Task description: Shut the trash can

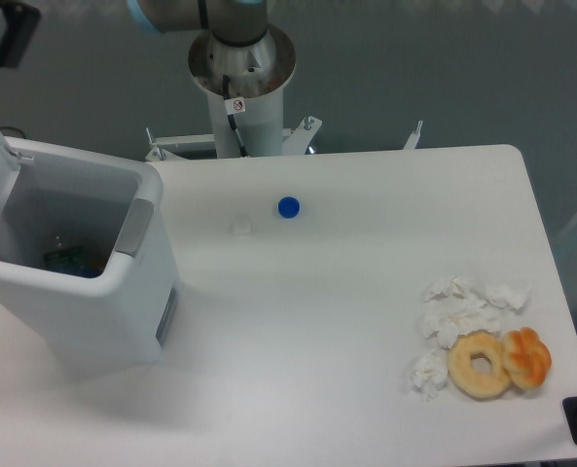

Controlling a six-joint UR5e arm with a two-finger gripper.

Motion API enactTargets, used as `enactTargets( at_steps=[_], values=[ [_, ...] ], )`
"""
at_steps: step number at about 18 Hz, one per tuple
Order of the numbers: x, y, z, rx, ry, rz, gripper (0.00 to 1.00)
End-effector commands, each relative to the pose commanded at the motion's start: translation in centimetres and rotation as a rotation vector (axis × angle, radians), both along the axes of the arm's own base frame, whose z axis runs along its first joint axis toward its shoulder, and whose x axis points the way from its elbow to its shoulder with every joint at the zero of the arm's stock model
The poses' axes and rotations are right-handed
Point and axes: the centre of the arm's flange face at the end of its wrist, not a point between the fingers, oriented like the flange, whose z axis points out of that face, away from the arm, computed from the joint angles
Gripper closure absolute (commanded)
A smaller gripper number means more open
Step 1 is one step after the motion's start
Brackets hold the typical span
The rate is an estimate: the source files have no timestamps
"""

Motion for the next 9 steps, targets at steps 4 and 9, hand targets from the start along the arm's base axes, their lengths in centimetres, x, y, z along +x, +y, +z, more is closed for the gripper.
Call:
enactTargets(
  at_steps=[4,9],
  values=[
    [2.1,0.3,-0.2,-0.001,-0.006,-0.051,0.00],
    [4.5,1.3,-2.0,-0.009,-0.092,-0.172,0.00]
  ],
)
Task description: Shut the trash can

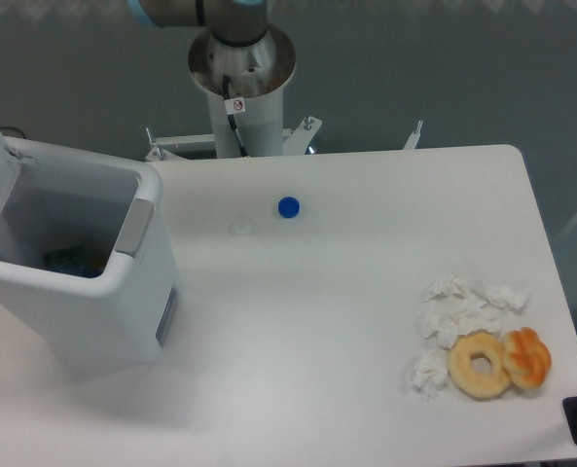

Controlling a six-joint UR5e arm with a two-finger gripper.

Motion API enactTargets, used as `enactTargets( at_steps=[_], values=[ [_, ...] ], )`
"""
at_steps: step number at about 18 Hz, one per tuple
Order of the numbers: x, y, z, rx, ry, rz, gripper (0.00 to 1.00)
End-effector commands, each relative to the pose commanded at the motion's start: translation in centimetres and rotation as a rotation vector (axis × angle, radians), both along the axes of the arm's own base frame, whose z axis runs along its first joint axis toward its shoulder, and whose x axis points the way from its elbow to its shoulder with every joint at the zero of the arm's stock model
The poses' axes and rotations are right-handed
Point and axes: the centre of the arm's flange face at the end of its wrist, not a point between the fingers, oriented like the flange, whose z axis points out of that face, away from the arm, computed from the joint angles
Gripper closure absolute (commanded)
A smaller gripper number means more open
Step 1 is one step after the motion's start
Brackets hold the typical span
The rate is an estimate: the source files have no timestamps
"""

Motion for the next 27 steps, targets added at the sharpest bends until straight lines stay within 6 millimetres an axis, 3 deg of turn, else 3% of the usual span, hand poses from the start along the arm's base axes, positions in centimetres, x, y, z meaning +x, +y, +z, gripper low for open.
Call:
enactTargets(
  at_steps=[6,12,27],
  values=[
    [1.7,0.8,-0.8,-0.014,-0.005,-0.041,0.00],
    [2.1,2.3,-2.6,-0.048,-0.018,-0.059,0.00],
    [1.0,4.7,-5.6,-0.100,-0.025,-0.054,0.00]
  ],
)
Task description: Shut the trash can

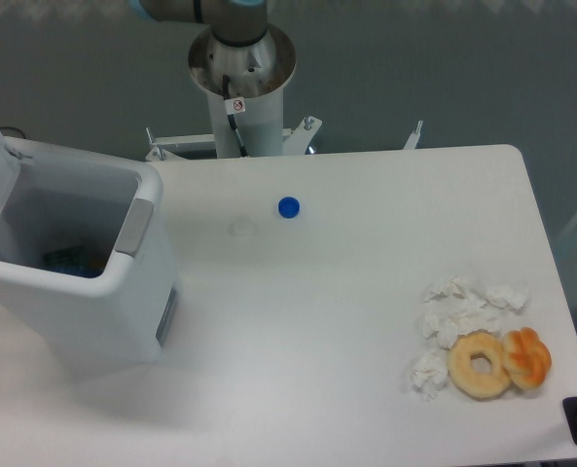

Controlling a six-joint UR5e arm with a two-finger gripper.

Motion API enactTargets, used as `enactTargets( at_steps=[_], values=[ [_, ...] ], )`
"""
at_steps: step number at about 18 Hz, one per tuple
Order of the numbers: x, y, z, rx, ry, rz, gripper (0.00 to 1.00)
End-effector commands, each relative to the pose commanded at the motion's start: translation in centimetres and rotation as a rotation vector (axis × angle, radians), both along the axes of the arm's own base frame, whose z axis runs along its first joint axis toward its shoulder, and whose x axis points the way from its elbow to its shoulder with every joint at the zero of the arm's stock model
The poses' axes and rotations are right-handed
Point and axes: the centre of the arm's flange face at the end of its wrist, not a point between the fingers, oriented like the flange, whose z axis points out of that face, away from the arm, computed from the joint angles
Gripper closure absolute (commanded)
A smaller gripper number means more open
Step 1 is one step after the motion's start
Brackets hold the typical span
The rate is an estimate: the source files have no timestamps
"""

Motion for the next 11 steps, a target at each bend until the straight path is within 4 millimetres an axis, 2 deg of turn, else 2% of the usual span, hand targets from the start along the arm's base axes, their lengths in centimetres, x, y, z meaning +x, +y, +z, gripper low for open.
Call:
enactTargets(
  at_steps=[2,5,11],
  values=[
    [-0.4,0.0,-0.2,0.000,0.015,0.008,0.00],
    [-2.1,-0.1,-0.7,-0.015,0.046,0.057,0.00],
    [-7.2,-0.6,-0.4,0.010,0.115,0.138,0.00]
  ],
)
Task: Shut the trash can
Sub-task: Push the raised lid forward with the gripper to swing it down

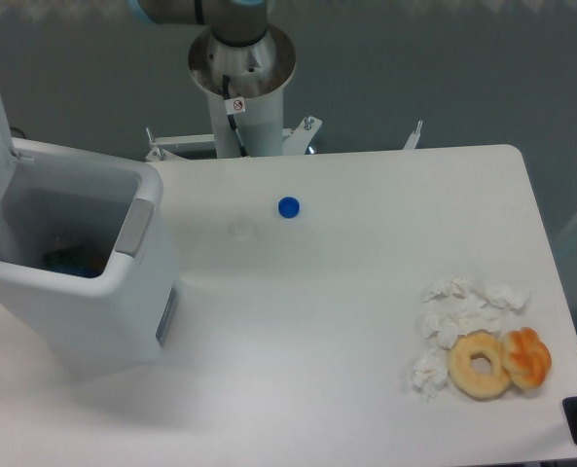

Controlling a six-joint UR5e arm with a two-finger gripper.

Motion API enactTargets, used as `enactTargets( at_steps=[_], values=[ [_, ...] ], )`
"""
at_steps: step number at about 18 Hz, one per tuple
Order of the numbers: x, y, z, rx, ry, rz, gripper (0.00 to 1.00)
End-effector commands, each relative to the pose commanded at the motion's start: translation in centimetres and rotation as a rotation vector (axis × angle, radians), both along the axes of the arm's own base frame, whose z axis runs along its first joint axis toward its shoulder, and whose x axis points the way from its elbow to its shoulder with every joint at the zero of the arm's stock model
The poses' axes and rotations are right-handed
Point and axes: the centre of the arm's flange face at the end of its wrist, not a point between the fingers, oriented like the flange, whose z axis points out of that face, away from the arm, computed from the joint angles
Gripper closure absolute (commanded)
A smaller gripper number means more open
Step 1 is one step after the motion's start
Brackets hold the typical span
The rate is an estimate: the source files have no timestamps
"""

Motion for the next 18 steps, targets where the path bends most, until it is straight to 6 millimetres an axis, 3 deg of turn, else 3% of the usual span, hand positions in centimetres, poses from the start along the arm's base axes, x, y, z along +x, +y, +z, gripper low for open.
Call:
enactTargets(
  at_steps=[4,8,18],
  values=[
    [-2.0,-0.1,-1.1,-0.001,0.082,0.013,0.00],
    [-2.5,-0.3,-3.3,-0.028,0.146,0.003,0.00],
    [-5.9,-0.9,-4.2,-0.045,0.170,0.056,0.00]
  ],
)
